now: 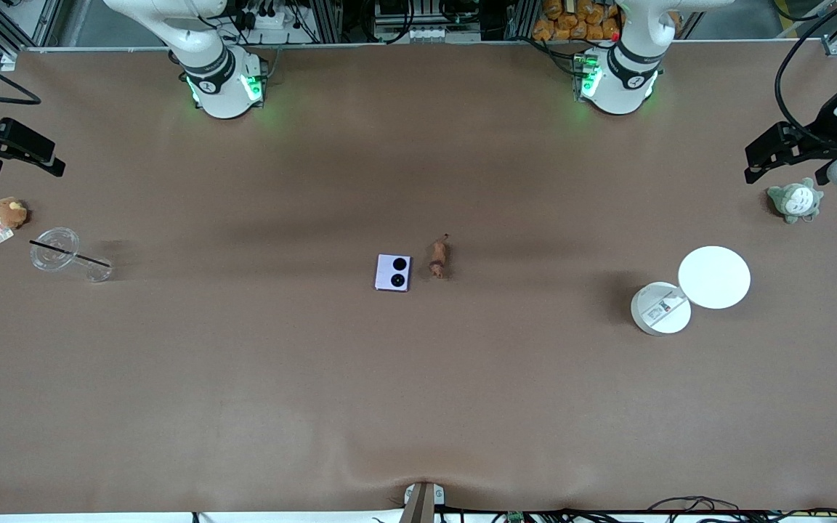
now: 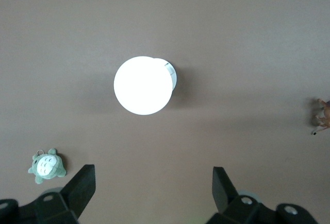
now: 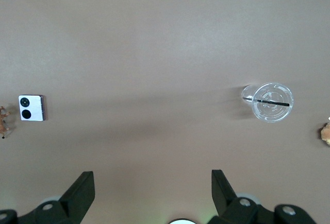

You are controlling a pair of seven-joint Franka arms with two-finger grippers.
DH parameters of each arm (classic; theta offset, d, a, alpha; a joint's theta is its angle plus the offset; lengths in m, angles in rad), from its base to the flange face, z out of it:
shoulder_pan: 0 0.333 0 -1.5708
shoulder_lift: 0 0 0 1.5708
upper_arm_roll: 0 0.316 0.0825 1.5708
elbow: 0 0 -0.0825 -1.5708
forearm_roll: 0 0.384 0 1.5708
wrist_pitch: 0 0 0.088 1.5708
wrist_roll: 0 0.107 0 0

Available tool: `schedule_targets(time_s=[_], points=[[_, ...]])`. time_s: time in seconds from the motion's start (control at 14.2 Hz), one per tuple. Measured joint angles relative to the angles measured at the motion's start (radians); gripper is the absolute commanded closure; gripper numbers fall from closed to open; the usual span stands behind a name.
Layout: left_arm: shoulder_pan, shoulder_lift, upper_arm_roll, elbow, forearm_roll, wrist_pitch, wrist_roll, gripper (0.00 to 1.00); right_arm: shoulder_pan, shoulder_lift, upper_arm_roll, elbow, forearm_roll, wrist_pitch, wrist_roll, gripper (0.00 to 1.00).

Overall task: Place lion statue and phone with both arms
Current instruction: 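Reach the left gripper toward the brown lion statue beside the phone, then lower the left gripper onto the lion statue and close it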

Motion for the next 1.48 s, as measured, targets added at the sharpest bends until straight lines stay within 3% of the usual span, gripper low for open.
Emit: schedule_targets(time_s=[0.35, 0.49, 0.78, 1.13, 1.48], points=[[-0.008, 0.006, -0.005, 0.024, -0.001, -0.034, 0.002, 0.0, 0.0, 0.0, 0.0, 0.0, 0.0, 0.0, 0.0, 0.0], [-0.04, 0.053, -0.032, 0.027, -0.007, -0.036, 0.001, 0.0, 0.0, 0.0, 0.0, -0.001, 0.0, 0.0, 0.0, 0.0], [-0.183, 0.281, -0.089, 0.079, -0.01, 0.032, -0.188, 0.0, 0.0, 0.0, 0.001, -0.003, 0.0, 0.001, 0.0, 0.0], [-0.387, 0.581, -0.092, 0.147, -0.01, 0.295, -0.469, 0.0, -0.001, 0.0, -0.001, -0.004, 0.0, 0.004, 0.0, 0.0], [-0.525, 0.77, -0.088, 0.199, -0.007, 0.449, -0.635, 0.0, -0.001, 0.0, -0.001, -0.006, 0.0, 0.005, 0.0, 0.0]])
